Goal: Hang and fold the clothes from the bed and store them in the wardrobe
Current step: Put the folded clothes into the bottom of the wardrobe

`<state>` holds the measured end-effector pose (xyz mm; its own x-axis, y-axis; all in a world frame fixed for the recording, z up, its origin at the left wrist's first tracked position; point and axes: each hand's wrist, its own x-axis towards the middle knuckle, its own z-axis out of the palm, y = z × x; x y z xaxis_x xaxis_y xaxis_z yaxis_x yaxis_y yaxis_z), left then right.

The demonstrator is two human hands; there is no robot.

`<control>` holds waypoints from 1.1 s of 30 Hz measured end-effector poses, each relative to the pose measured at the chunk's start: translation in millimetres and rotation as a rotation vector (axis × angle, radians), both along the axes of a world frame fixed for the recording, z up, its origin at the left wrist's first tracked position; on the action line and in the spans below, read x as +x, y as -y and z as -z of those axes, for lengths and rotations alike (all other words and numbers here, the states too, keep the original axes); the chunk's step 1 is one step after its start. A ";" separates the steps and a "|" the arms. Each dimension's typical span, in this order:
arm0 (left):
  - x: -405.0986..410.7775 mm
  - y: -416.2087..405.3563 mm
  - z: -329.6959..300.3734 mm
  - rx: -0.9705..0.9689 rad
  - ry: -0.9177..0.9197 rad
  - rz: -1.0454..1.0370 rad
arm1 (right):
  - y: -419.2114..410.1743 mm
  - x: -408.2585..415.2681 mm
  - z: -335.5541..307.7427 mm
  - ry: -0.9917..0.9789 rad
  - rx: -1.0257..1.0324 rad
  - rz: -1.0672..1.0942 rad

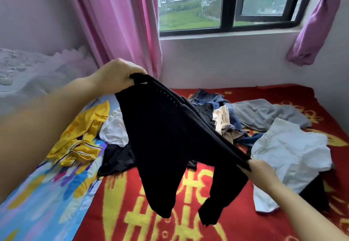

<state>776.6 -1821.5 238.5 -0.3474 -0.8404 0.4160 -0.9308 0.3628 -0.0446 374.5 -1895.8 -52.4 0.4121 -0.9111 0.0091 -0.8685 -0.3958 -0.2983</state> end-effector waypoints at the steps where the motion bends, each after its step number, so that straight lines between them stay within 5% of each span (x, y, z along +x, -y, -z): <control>1: 9.7 3.9 7.9 0.017 0.036 -0.072 | 14.4 -2.5 -9.7 -0.036 -0.124 0.013; 6: 38.8 31.7 28.7 -0.011 0.112 -0.377 | 77.1 -4.5 -53.5 0.024 -0.331 -0.058; 11: 35.7 48.0 24.6 -0.310 -0.134 -0.270 | 118.3 -10.5 -85.4 0.200 -0.435 0.098; 15: 49.2 24.6 80.2 -0.383 -0.109 -0.183 | 115.1 -23.6 -68.2 0.189 -0.449 0.033; 20: 75.4 -54.0 258.3 -0.080 -0.045 -0.171 | 50.6 -23.4 26.8 -0.082 0.029 -0.075; 27: 59.1 -216.4 519.2 0.384 -0.141 -0.586 | -61.5 5.9 206.5 -0.262 0.566 -0.304; 33: 42.2 -256.9 574.8 0.822 -0.065 -0.985 | -85.8 6.1 253.3 -0.340 0.626 -0.405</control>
